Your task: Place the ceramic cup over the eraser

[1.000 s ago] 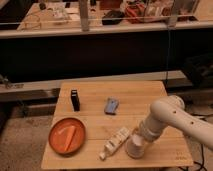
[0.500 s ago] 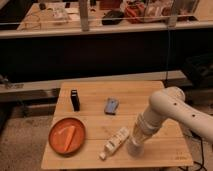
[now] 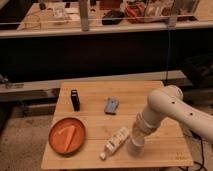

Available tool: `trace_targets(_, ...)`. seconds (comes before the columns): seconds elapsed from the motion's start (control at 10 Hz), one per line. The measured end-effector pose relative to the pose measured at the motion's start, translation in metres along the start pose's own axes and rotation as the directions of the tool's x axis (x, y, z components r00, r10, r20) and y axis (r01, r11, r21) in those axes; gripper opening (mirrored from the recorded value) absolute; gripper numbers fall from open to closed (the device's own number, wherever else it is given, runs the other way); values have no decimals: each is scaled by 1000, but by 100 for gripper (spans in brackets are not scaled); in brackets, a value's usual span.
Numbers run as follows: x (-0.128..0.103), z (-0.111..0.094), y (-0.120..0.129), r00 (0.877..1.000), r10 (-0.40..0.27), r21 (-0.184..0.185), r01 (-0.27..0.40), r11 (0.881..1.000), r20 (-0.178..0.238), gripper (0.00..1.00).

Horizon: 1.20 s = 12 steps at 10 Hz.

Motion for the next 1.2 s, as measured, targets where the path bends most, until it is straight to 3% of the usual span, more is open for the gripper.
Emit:
trace_targets(0.2,-3,-9,-2,999,-25,8,26,1000,-40,65)
trace_targets(0.4,3,-30,3,997,-33,-5,33,999,-77,79)
trace_targets(0.7,7,-39,12,992,-60,-34,56,998,-114,80)
trace_targets(1.0,12,-13,23,988,-83,-65,75,995,-131,80)
trace_targets(1.2,19,7,31,988,-81,-63,73,995,-133,80)
